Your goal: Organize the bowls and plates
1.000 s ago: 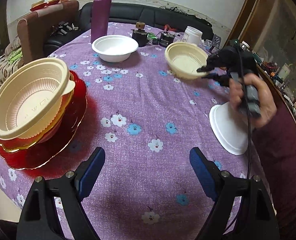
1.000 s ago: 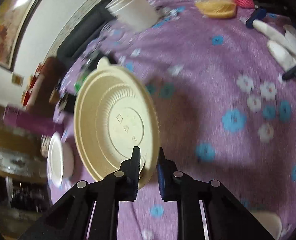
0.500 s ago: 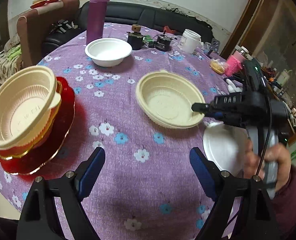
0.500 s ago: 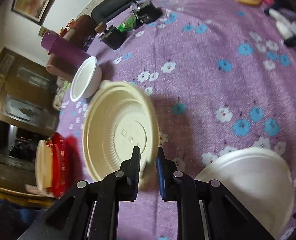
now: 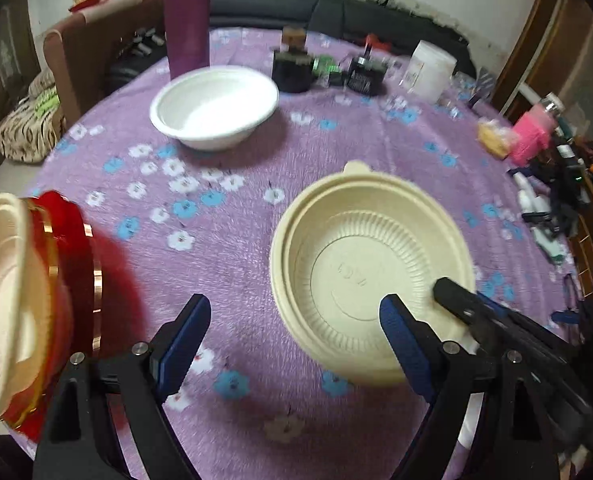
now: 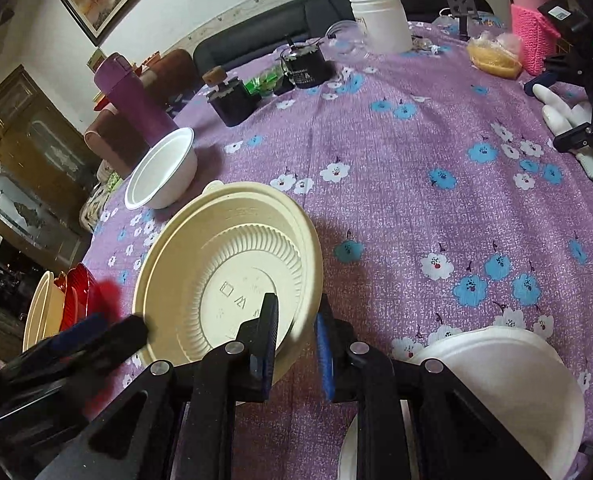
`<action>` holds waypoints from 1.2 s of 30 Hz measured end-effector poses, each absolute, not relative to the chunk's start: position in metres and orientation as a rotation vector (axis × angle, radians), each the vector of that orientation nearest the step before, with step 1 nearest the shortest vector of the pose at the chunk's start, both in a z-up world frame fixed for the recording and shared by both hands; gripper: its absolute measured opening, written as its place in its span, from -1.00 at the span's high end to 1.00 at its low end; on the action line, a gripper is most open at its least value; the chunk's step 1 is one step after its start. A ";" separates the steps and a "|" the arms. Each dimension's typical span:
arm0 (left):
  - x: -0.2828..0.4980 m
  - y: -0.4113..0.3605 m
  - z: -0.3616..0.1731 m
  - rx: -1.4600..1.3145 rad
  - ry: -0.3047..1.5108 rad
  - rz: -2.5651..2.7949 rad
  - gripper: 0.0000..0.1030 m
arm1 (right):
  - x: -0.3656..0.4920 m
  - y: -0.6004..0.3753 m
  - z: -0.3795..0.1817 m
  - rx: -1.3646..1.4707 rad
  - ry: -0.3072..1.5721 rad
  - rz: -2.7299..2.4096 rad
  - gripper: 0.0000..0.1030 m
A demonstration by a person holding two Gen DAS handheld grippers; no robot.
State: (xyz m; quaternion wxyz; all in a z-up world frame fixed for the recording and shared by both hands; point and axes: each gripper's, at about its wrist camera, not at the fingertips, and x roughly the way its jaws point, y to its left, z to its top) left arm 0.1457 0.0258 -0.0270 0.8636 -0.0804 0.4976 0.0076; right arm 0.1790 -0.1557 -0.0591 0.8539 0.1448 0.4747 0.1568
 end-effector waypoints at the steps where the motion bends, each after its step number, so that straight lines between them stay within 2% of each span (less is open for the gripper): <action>1: 0.150 0.023 -0.033 -0.160 1.055 0.016 -0.66 | 0.178 -0.156 -0.059 0.305 0.993 0.332 0.62; 4: 0.157 0.022 -0.045 -0.161 1.092 0.030 -0.64 | 0.174 -0.157 -0.059 0.304 0.959 0.346 0.62; 6: 0.159 0.021 -0.050 -0.157 1.111 0.028 -0.54 | 0.172 -0.156 -0.059 0.289 0.938 0.344 0.61; 7: 0.160 0.019 -0.053 -0.142 1.122 0.033 -0.40 | 0.172 -0.155 -0.059 0.282 0.931 0.344 0.61; 8: 0.161 0.019 -0.055 -0.135 1.131 0.038 -0.14 | 0.171 -0.154 -0.059 0.273 0.923 0.343 0.61; 10: 0.161 0.018 -0.060 -0.146 1.152 0.035 0.24 | 0.169 -0.152 -0.059 0.255 0.911 0.344 0.59; 11: 0.160 0.016 -0.059 -0.137 1.139 0.045 0.37 | 0.169 -0.152 -0.059 0.256 0.907 0.354 0.59; 16: 0.150 0.017 -0.049 -0.158 1.132 0.040 0.38 | 0.163 -0.153 -0.054 0.270 0.901 0.376 0.59; 25: 0.089 0.030 0.009 -0.182 0.988 0.023 0.35 | 0.124 -0.140 -0.011 0.256 0.813 0.413 0.56; 36: 0.020 0.113 0.040 -0.326 0.835 0.146 0.28 | 0.078 -0.058 0.031 0.206 0.766 0.570 0.55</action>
